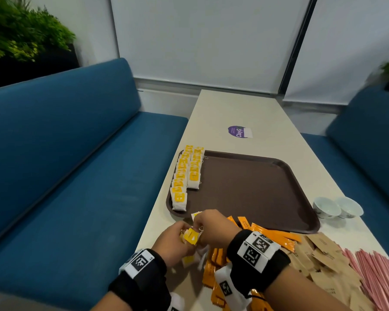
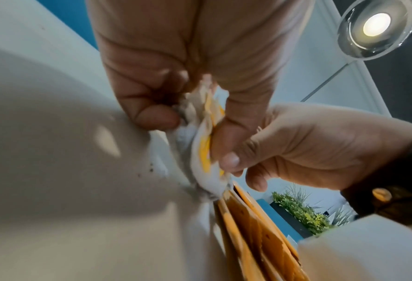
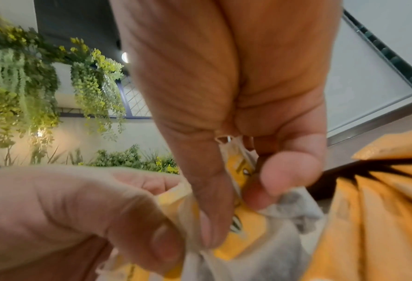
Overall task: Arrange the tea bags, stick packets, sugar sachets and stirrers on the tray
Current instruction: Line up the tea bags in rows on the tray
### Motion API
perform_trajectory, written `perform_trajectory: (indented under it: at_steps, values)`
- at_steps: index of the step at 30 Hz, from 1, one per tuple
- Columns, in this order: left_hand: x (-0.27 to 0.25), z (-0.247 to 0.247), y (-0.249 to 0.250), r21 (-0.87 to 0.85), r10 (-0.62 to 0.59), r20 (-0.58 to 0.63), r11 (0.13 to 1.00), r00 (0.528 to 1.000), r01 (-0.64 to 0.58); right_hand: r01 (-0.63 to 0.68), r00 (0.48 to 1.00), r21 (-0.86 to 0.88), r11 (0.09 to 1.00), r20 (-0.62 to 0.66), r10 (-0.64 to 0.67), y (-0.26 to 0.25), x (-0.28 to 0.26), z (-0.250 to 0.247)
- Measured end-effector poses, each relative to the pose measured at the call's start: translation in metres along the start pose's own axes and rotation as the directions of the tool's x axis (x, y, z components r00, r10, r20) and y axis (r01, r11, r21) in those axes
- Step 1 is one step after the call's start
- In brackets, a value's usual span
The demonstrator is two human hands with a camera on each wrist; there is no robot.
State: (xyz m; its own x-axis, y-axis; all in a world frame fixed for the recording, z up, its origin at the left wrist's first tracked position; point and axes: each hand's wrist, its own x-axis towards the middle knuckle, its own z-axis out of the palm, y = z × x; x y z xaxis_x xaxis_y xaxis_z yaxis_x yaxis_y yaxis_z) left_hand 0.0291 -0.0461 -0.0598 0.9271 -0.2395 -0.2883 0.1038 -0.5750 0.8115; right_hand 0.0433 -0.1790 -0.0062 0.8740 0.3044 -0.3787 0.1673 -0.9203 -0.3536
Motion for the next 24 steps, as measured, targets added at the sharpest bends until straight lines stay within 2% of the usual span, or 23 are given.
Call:
perform_trajectory:
  at_steps: [3, 5, 6, 8, 11, 13, 19, 22, 24]
  values:
    - [0.000, -0.003, 0.002, -0.165, 0.044, -0.026, 0.985, 0.999, -0.048, 0.035, 0.997, 0.053, 0.998, -0.067, -0.032, 0.003, -0.004, -0.009]
    - [-0.001, -0.006, 0.007, -0.344, 0.035, -0.023, 0.938, 0.999, -0.041, 0.043, 0.994, 0.106, 0.993, -0.103, -0.032, 0.003, -0.007, -0.018]
    - [-0.001, -0.007, 0.010, -0.463, 0.024, -0.009, 0.886, 1.000, -0.025, 0.036, 0.993, 0.153, 0.988, -0.113, -0.019, 0.002, -0.008, -0.023]
    - [-0.002, -0.008, 0.017, -0.694, 0.022, 0.025, 0.720, 0.999, 0.001, 0.025, 0.992, 0.251, 0.968, -0.129, 0.008, -0.001, -0.009, -0.032]
    - [0.000, -0.007, 0.024, -0.874, 0.048, 0.038, 0.486, 0.998, 0.010, 0.008, 0.989, 0.337, 0.941, -0.144, 0.043, -0.005, -0.008, -0.043]
    - [-0.001, -0.006, 0.028, -0.926, 0.087, 0.057, 0.377, 0.995, 0.021, -0.002, 0.990, 0.373, 0.928, -0.133, 0.056, -0.006, -0.006, -0.048]
    - [0.001, -0.005, 0.030, -0.968, 0.094, 0.082, 0.245, 0.992, 0.057, -0.028, 0.996, 0.435, 0.900, -0.066, 0.063, -0.012, 0.002, -0.047]
    - [0.004, -0.008, 0.027, -0.973, 0.044, 0.067, 0.225, 0.997, 0.055, 0.011, 0.995, 0.507, 0.862, -0.089, 0.040, -0.010, 0.003, -0.045]
    - [0.005, -0.012, 0.024, -0.973, 0.021, 0.056, 0.225, 0.998, 0.050, 0.046, 0.994, 0.591, 0.806, -0.107, 0.022, -0.006, 0.002, -0.047]
